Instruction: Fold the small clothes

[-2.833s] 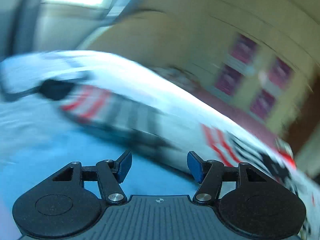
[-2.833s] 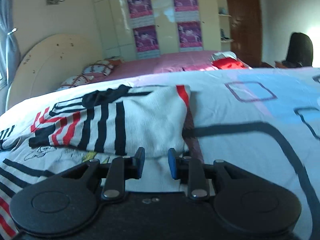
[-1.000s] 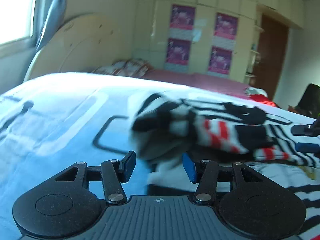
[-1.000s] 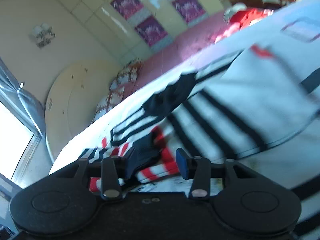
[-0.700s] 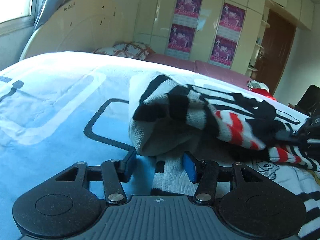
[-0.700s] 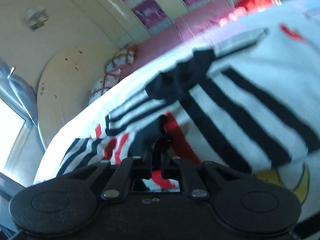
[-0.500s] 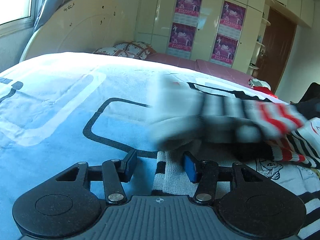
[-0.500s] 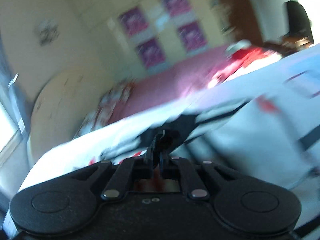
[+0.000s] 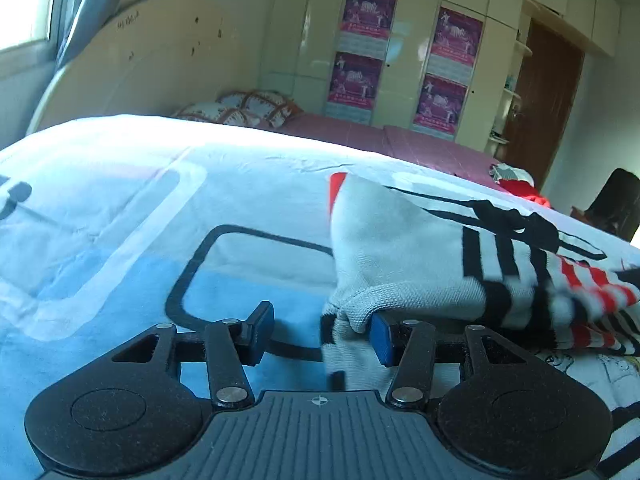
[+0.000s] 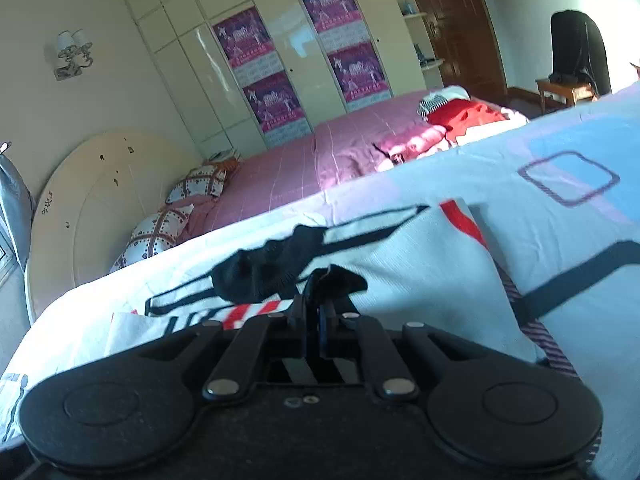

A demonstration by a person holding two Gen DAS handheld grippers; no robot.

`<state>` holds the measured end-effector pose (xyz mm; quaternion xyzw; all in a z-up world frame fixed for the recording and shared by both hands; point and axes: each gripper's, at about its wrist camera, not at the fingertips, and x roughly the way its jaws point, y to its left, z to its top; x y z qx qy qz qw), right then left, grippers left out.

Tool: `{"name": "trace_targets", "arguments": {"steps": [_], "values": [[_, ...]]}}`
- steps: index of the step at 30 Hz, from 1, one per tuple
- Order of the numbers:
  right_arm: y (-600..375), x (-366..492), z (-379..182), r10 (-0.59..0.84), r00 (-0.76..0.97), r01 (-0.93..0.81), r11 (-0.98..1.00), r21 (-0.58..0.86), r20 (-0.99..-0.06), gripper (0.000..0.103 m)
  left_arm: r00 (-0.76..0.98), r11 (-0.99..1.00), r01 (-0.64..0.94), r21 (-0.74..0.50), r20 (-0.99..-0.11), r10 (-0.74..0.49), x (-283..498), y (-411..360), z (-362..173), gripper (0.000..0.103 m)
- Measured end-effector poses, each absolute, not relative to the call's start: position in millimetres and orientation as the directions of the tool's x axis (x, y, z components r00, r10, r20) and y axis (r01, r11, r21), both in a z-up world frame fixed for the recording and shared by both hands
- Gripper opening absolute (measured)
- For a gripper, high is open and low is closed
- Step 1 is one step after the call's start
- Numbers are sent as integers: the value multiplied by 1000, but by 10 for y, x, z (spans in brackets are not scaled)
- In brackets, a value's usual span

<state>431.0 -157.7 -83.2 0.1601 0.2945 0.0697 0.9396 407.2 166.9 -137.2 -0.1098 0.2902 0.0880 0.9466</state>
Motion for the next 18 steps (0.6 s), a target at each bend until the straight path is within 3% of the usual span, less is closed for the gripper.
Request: {"name": "trace_targets", "arguments": {"steps": [7, 11, 14, 16, 18], "values": [[-1668, 4272, -1048, 226, 793, -18, 937, 349, -565, 7, 807, 971, -204, -123, -582, 96, 4099, 1624, -1395, 51], [-1696, 4224, -962, 236, 835, -52, 933, 356, -497, 7, 800, 970, -207, -130, -593, 92, 4100, 1630, -1414, 51], [-1705, 4285, -1154, 159, 802, 10, 960, 278, -576, 7, 796, 974, -197, -114, -598, 91, 4103, 1609, -1408, 51], [-1766, 4339, -1321, 160, 742, 41, 958, 283, -651, 7, 795, 979, -170, -113, -603, 69, 4090, 1637, -1403, 56], [-1846, 4265, -1240, 150, 767, 53, 954, 295, -624, 18, 792, 986, -125, -110, -609, 33, 4030, 1688, -1367, 69]]}}
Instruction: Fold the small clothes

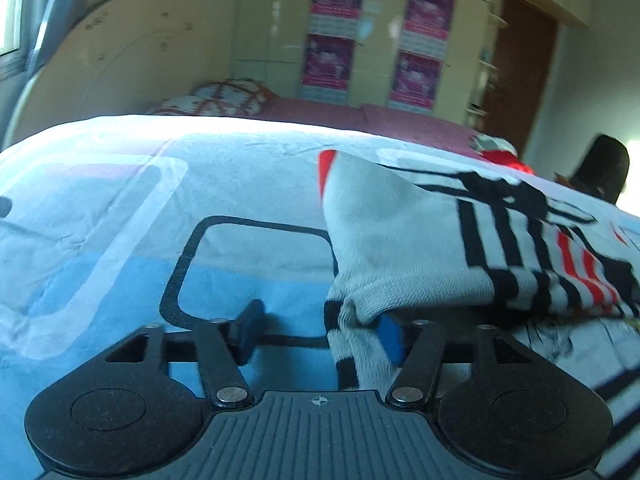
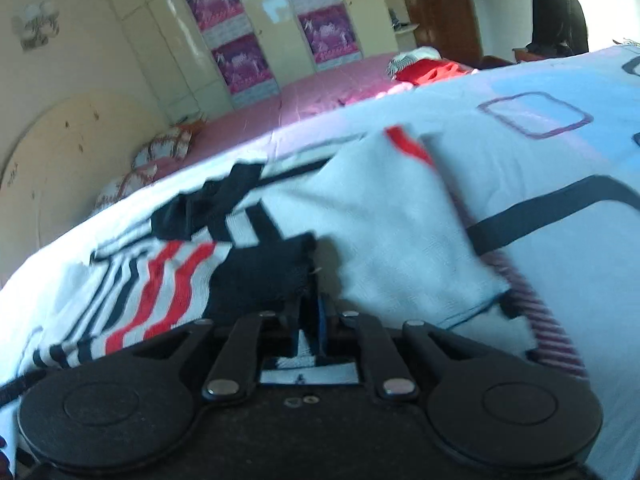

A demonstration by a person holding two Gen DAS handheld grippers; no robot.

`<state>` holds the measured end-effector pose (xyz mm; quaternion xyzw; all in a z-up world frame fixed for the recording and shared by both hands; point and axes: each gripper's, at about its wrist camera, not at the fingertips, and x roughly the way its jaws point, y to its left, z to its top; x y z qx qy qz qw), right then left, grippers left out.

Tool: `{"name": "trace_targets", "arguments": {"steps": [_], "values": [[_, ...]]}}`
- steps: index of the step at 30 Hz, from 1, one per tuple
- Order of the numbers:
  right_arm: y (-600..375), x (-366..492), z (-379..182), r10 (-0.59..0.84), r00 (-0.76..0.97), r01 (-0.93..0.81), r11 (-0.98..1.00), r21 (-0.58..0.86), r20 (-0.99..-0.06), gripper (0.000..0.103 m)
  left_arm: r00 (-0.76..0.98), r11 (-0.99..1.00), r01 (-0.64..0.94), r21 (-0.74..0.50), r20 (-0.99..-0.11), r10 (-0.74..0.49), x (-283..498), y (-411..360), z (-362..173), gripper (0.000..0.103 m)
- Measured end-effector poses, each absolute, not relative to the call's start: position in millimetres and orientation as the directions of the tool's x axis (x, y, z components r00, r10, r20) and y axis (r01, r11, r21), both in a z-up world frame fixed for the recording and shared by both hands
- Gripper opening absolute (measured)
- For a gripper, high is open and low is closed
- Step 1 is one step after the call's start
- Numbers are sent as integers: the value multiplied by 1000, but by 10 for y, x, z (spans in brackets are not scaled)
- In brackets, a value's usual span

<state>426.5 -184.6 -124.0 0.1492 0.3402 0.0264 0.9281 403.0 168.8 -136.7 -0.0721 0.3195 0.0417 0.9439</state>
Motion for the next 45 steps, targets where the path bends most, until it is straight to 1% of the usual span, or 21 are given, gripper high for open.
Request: {"name": "trace_targets", "arguments": {"steps": [2, 5, 8, 11, 13, 15, 16, 18, 21, 23, 25, 26, 27, 29, 33, 36, 37, 40, 41, 42, 45], "values": [[-1906, 4181, -1093, 127, 811, 52, 957, 287, -570, 17, 818, 986, -130, -100, -573, 50, 3879, 1763, -1260, 70], [-1871, 4255, -943, 188, 828, -28, 955, 294, -529, 16, 883, 990, -117, -83, -464, 65, 3796, 1730, -991, 70], [-1622, 4430, -948, 247, 807, -114, 957, 268, -536, 16, 898, 994, -23, -110, -438, -28, 4075, 1502, -871, 70], [-1324, 4573, -1086, 259, 771, -183, 965, 188, -581, 13, 867, 992, 36, -121, -490, -91, 4394, 1280, -1025, 70], [-1280, 4657, -1262, 187, 733, -141, 982, 123, -654, 11, 778, 991, 36, -127, -619, -107, 4620, 1253, -1326, 70], [-1377, 4662, -1236, 208, 736, -140, 978, 155, -645, 11, 795, 993, 64, -96, -597, -109, 4644, 1263, -1304, 70], [-1399, 4661, -1173, 192, 745, -128, 981, 146, -638, 18, 808, 991, 69, -117, -577, -124, 4669, 1315, -1265, 70], [-1429, 4659, -1076, 214, 783, -146, 976, 161, -585, 18, 835, 988, 64, -143, -534, -131, 4792, 1433, -1205, 70], [-1343, 4799, -1047, 288, 771, -204, 957, 208, -569, 17, 844, 988, 59, -144, -522, -126, 5100, 1545, -1211, 70], [-1189, 4905, -1071, 341, 751, -264, 940, 217, -566, 17, 833, 985, 53, -164, -537, -134, 5322, 1619, -1286, 70], [-1028, 5045, -1183, 303, 724, -260, 952, 161, -620, 13, 790, 984, 18, -175, -601, -121, 5543, 1678, -1452, 70], [-988, 5094, -1258, 247, 712, -225, 967, 120, -657, 11, 790, 989, 23, -148, -604, -109, 5578, 1666, -1542, 70], [-1017, 5120, -1287, 243, 728, -204, 969, 136, -641, 11, 795, 992, 28, -125, -599, -98, 5580, 1637, -1557, 70], [-1041, 5122, -1216, 244, 725, -170, 970, 177, -644, 17, 802, 994, 18, -105, -593, -77, 5537, 1576, -1487, 70], [-867, 5073, -1020, 328, 756, -262, 945, 197, -566, 18, 846, 994, 29, -108, -527, -82, 5459, 1493, -1380, 70], [-593, 5141, -1112, 403, 681, -380, 908, 175, -611, 14, 796, 997, 27, -75, -602, -67, 5619, 1438, -1560, 70], [-527, 5206, -1204, 358, 660, -367, 921, 132, -660, 11, 795, 996, 35, -77, -602, -75, 5618, 1472, -1612, 71], [-612, 5290, -1221, 340, 672, -308, 936, 169, -658, 8, 796, 999, 20, -36, -603, -38, 5517, 1480, -1551, 71], [-605, 5283, -1177, 310, 685, -288, 946, 147, -659, 10, 802, 1000, 17, -19, -597, -25, 5445, 1462, -1513, 71], [-594, 5253, -1121, 291, 703, -278, 952, 125, -649, 18, 810, 1000, 21, -19, -586, -28, 5370, 1448, -1477, 71], [-594, 5197, -1076, 331, 707, -300, 941, 158, -626, 17, 816, 999, 18, -28, -577, -31, 5216, 1372, -1440, 71]]}}
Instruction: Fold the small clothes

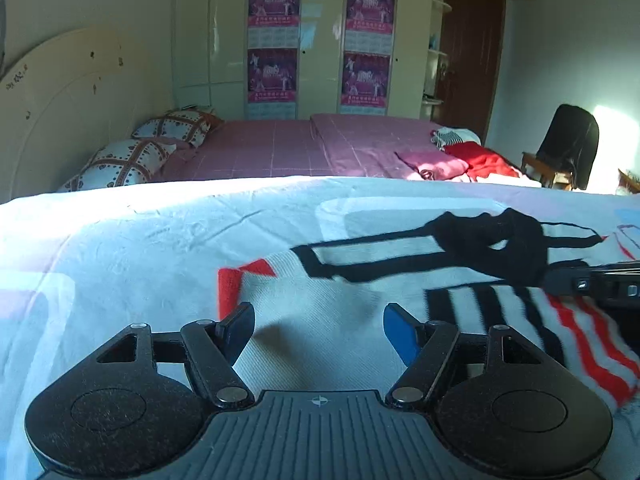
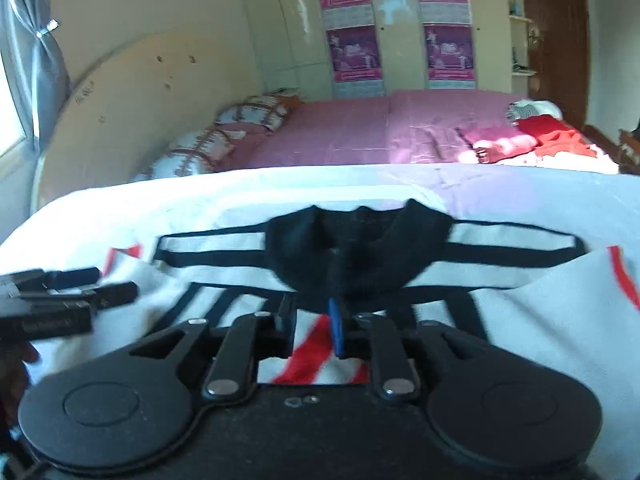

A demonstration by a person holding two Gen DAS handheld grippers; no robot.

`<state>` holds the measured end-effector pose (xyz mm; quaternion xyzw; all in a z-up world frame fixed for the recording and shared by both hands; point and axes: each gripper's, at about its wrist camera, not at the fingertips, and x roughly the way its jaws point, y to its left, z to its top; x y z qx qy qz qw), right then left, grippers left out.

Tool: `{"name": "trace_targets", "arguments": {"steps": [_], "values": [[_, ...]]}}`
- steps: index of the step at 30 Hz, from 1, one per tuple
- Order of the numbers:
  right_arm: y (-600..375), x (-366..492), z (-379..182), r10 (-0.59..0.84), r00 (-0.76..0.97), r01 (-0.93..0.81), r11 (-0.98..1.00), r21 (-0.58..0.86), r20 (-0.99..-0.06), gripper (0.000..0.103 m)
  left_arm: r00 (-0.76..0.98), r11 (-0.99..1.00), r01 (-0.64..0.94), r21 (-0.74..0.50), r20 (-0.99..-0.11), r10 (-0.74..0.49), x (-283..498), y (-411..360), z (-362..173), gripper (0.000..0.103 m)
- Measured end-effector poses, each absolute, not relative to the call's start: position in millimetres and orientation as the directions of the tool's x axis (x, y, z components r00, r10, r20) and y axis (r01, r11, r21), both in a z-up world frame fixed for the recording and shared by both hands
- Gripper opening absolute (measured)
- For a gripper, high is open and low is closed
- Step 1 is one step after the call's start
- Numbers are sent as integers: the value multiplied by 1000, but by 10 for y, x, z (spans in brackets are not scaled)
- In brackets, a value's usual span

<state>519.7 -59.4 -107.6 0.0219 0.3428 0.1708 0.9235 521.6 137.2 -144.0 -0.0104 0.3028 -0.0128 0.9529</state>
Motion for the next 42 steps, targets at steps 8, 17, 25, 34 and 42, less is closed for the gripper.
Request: {"name": "trace_targets", "arguments": {"steps": [8, 17, 25, 34, 42], "values": [[-711, 5143, -1042, 283, 704, -265, 956, 129, -651, 21, 799, 999, 21, 36, -601, 5, 5071, 1221, -1387, 72], [-947, 4871, -1068, 267, 711, -280, 956, 86, -651, 21, 794, 999, 46, 12, -607, -29, 4831, 1021, -1360, 72], [-1378, 4759, -1163, 138, 737, -180, 984, 5, -661, 13, 789, 1000, -11, 4, -615, 11, 4676, 1177, -1444, 73], [-1849, 4557, -1050, 252, 720, -91, 958, 272, -647, 30, 803, 999, -50, -13, -595, 32, 4395, 1235, -1267, 73], [-1811, 4596, -1190, 284, 709, -100, 947, 307, -646, 9, 764, 990, -123, -63, -643, 55, 4377, 1368, -1476, 74]]}}
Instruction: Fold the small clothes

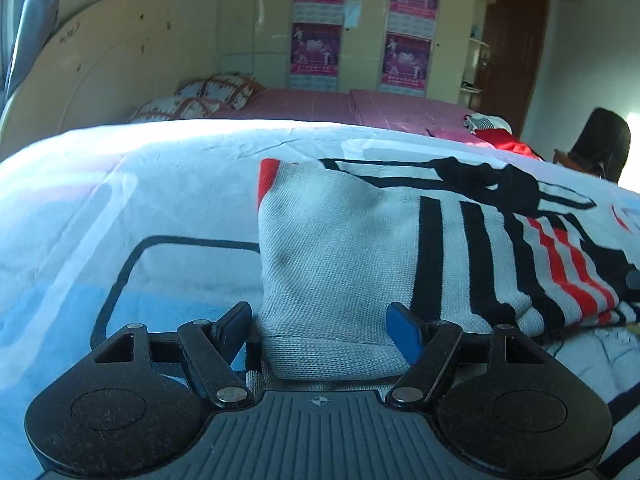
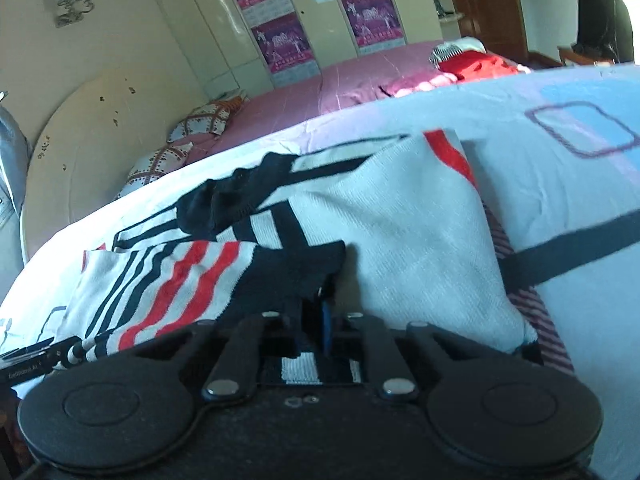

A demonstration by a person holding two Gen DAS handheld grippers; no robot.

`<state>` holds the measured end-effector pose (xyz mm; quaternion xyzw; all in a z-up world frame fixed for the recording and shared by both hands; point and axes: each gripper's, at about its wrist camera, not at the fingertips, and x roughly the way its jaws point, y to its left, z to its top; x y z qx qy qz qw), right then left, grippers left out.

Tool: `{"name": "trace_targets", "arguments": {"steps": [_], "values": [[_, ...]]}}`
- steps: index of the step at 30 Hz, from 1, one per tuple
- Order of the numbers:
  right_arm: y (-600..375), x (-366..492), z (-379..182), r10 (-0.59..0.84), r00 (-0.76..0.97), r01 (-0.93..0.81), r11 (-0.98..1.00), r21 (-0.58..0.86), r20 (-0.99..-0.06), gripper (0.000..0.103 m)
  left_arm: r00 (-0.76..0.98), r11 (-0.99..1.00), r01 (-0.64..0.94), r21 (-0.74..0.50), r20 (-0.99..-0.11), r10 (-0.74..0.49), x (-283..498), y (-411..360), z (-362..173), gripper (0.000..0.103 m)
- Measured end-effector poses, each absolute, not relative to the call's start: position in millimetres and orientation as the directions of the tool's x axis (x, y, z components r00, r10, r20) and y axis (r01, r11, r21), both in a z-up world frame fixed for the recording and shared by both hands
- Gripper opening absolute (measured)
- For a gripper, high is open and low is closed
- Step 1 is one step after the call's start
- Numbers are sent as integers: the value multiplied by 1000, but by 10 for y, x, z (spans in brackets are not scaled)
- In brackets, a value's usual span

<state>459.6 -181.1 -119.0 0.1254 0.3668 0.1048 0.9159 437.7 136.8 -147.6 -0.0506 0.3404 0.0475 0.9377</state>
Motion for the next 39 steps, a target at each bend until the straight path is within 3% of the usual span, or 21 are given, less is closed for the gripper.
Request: {"name": "trace_targets", "arguments": {"steps": [6, 10, 12, 18, 21, 23, 25, 28, 35, 39], "values": [[-1867, 4320, -1028, 289, 740, -129, 947, 294, -608, 7, 767, 990, -128, -56, -639, 63, 4364, 1364, -1487, 74], [-1922, 4366, -1211, 266, 711, -96, 954, 285, -651, 3, 764, 990, -133, -41, -641, 76, 4372, 1346, -1496, 75], [-1983, 4380, -1270, 288, 711, -96, 943, 317, -641, 2, 759, 990, -139, -15, -644, 97, 4382, 1329, -1499, 82], [-2021, 4251, -1029, 288, 763, -118, 942, 313, -579, 20, 811, 992, -126, -5, -577, 100, 4234, 1211, -1263, 82], [-2000, 4352, -1071, 318, 723, -122, 933, 340, -613, 23, 798, 994, -105, 20, -596, 96, 4268, 1063, -1292, 82], [-1959, 4452, -1181, 336, 666, -106, 926, 361, -667, 22, 789, 993, -115, 36, -604, 113, 4281, 1005, -1357, 82], [-1923, 4468, -1220, 331, 670, -119, 931, 345, -664, 11, 788, 991, -127, 44, -602, 127, 4272, 990, -1392, 82], [-1932, 4430, -1208, 338, 683, -133, 929, 345, -648, 5, 784, 990, -137, 44, -606, 136, 4254, 1007, -1387, 82], [-1959, 4340, -1226, 341, 681, -168, 934, 315, -648, 4, 776, 987, -151, 62, -610, 157, 4254, 1008, -1420, 82], [-1954, 4266, -1049, 336, 722, -200, 938, 282, -605, 10, 820, 985, -160, 56, -548, 165, 4145, 918, -1261, 82]]}}
